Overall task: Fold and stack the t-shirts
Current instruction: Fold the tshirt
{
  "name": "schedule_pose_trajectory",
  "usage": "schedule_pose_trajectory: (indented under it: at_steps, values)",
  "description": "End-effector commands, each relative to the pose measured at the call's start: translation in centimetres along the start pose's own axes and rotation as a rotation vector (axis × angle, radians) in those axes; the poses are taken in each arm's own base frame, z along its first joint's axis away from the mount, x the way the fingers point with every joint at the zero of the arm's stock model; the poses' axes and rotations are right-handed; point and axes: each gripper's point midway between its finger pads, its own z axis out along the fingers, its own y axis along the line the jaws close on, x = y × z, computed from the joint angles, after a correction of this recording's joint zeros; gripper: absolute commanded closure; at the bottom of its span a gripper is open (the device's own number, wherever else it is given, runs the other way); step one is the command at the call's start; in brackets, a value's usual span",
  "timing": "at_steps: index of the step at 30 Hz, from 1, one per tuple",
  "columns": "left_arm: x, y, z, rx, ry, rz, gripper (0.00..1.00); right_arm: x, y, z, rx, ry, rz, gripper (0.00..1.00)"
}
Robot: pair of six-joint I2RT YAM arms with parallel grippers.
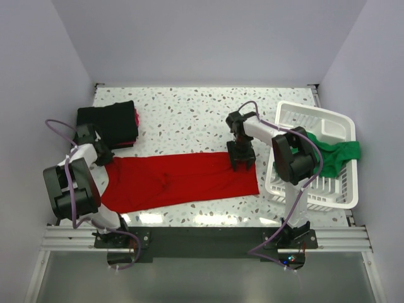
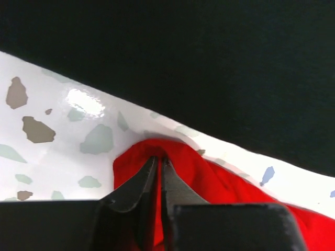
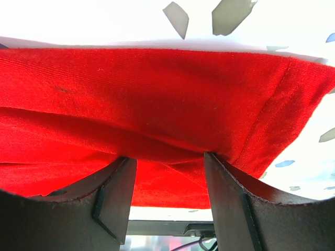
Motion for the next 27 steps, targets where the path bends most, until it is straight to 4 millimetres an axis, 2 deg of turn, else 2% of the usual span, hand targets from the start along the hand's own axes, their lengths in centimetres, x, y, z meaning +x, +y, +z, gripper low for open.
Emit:
schedule_pose_trajectory:
  at_steps: [1, 9, 13, 19, 23, 27]
  values:
    - [-2.9, -1.7, -1.6, 0.082, -0.087, -0.042, 0.87, 0.8, -0.6, 1.6, 0.023, 0.039, 0.016, 0.41]
    - [-3.0, -2.3, -1.7, 0.112, -0.082, -0.054, 0.8, 0.9, -0.6, 1.6, 0.023, 0.042, 0.017, 0.41]
    - [-3.4, -2.8, -2.6, 0.139, -0.1, -0.06, 0.84, 0.8, -0.6, 1.5, 0.022, 0.037, 0.016, 0.41]
    - [-3.1, -3.4, -3.6, 0.171, -0.098, -0.091, 0.83, 0.9, -0.6, 1.4, 0.022, 0.039, 0.014, 0.41]
    - [-2.2, -3.2, -2.9, 0.162, -0.071, -0.101, 0.79, 0.9, -0.5, 1.4, 0.019, 0.042, 0.01, 0.41]
    - [-2.1, -2.5, -2.6, 0.124, -0.071, -0.107, 0.74, 0.8, -0.5, 1.3, 0.02, 0.04, 0.005, 0.4]
